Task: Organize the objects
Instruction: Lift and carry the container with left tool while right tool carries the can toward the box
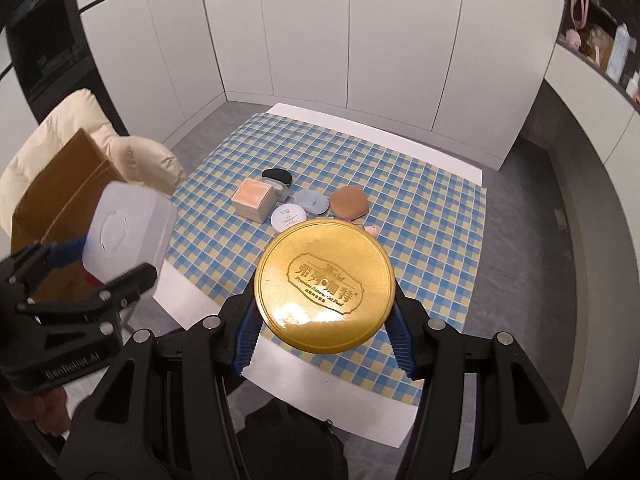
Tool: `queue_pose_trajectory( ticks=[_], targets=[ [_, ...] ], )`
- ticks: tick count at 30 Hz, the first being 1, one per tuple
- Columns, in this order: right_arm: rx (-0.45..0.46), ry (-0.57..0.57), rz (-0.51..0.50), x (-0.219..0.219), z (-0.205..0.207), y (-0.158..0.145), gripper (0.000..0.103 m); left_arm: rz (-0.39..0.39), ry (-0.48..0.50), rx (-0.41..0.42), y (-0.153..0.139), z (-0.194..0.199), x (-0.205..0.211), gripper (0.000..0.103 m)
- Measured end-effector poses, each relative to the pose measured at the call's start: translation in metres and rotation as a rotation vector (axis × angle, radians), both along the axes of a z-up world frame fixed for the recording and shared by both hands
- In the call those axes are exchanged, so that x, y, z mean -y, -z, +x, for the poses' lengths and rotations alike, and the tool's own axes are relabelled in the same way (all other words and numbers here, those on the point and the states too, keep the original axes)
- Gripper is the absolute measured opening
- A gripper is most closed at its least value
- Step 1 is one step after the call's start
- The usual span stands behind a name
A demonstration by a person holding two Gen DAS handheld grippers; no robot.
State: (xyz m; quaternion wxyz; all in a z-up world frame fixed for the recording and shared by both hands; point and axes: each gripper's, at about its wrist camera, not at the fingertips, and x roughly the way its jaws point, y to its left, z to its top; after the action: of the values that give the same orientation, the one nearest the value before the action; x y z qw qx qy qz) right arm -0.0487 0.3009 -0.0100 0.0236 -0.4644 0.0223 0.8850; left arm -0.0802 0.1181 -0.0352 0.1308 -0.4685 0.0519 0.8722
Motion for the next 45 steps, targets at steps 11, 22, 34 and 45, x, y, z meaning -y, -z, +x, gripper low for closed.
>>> queue_pose_trajectory(
  ticks=[11, 22, 34, 45],
  targets=[
    [-0.045, 0.036, -0.013, -0.007, 0.006, -0.008, 0.057, 0.030, -0.005, -0.020, 0.000, -0.001, 0.005, 0.080],
    [-0.099, 0.047, -0.007, -0.002, 0.006, -0.026, 0.057, 0.041, -0.001, -0.037, 0.000, 0.002, 0.004, 0.080],
    [-0.108, 0.028, 0.000, 0.008, -0.008, -0.025, 0.057, 0.038, -0.030, -0.056, 0.001, -0.006, 0.019, 0.080],
    [-0.113, 0.025, 0.007, 0.012, -0.009, -0.024, 0.057, 0.056, -0.055, -0.083, -0.004, -0.014, 0.034, 0.080]
  ],
)
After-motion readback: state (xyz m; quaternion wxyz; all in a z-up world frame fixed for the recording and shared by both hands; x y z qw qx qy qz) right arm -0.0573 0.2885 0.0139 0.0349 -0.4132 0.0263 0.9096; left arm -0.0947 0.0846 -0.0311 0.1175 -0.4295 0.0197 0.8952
